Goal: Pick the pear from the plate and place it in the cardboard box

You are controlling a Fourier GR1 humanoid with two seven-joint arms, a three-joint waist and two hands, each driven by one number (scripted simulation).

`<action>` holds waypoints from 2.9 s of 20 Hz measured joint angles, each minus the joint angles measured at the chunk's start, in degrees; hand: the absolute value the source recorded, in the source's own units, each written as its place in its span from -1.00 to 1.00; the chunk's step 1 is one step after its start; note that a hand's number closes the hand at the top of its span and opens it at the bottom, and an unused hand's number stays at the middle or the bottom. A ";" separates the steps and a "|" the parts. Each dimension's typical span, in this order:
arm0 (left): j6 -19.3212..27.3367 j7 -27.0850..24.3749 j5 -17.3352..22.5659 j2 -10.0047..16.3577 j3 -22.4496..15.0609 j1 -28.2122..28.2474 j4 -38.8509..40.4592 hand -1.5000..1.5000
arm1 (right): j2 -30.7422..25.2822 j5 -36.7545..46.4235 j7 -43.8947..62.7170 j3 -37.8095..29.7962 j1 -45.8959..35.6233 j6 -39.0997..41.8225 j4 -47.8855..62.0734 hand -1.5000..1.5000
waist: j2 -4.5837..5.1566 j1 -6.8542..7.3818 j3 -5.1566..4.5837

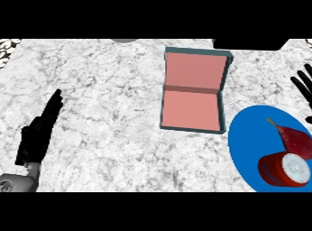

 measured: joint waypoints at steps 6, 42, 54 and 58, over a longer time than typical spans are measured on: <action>1.26 -0.32 -1.85 -1.35 -1.57 1.04 -0.47 0.00 | -9.50 12.18 -5.72 3.91 -1.05 9.34 1.97 -1.00 | 0.15 0.33 0.04; 0.60 2.08 -3.94 -1.92 -0.35 3.35 -4.25 0.00 | -15.85 53.69 -26.86 32.90 -4.68 -0.37 3.82 -1.00 | -0.36 -0.50 -0.15; 0.58 4.12 -5.08 -2.66 0.15 3.03 -5.05 0.00 | -11.94 54.05 -28.81 35.71 -7.54 -2.40 8.78 -1.00 | -0.47 -0.87 -0.20; 0.03 3.30 -4.85 -2.65 0.81 3.77 -5.12 0.00 | -11.06 53.82 -28.93 36.26 -8.28 -2.30 9.98 -1.00 | -0.52 -0.95 -0.25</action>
